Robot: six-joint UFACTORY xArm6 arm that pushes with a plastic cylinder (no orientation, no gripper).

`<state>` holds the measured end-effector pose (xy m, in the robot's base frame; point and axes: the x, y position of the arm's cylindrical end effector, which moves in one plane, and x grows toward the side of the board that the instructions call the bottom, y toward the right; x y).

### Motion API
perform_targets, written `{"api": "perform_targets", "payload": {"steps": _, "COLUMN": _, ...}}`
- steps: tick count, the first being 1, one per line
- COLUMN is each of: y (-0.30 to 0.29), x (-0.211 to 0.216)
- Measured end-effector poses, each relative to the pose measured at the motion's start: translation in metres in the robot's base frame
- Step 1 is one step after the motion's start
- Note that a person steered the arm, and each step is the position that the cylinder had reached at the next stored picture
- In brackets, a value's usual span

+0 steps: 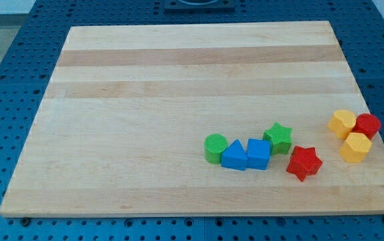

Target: Place the red circle to the top of the yellow heart

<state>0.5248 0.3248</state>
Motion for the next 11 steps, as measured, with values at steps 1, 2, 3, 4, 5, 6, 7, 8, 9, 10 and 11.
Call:
{"api": "perform_targets", "payload": {"steps": 1, "y": -0.012, "x": -0.006}}
{"api": "perform_targets", "payload": {"steps": 2, "y": -0.013, "x": -0.01}}
{"api": "perform_targets", "payload": {"steps": 3, "y": -0.055, "x": -0.022}}
{"api": "perform_targets", "payload": {"steps": 4, "y": -0.071, "x": -0.018}}
{"api": "perform_targets", "payload": {"steps": 5, "y": -0.098, "x": -0.025}}
{"api": "perform_targets", "payload": {"steps": 6, "y": -0.106, "x": -0.025}}
{"api": "perform_targets", "payload": {"steps": 7, "y": -0.107, "x": -0.065}}
{"api": "perform_targets", "payload": {"steps": 8, "y": -0.107, "x": -0.08}}
{"api": "perform_targets", "payload": {"steps": 9, "y": -0.107, "x": -0.086}}
{"api": "perform_targets", "payload": {"steps": 10, "y": -0.107, "x": -0.082}}
{"api": "perform_targets", "payload": {"steps": 11, "y": -0.114, "x": -0.083}}
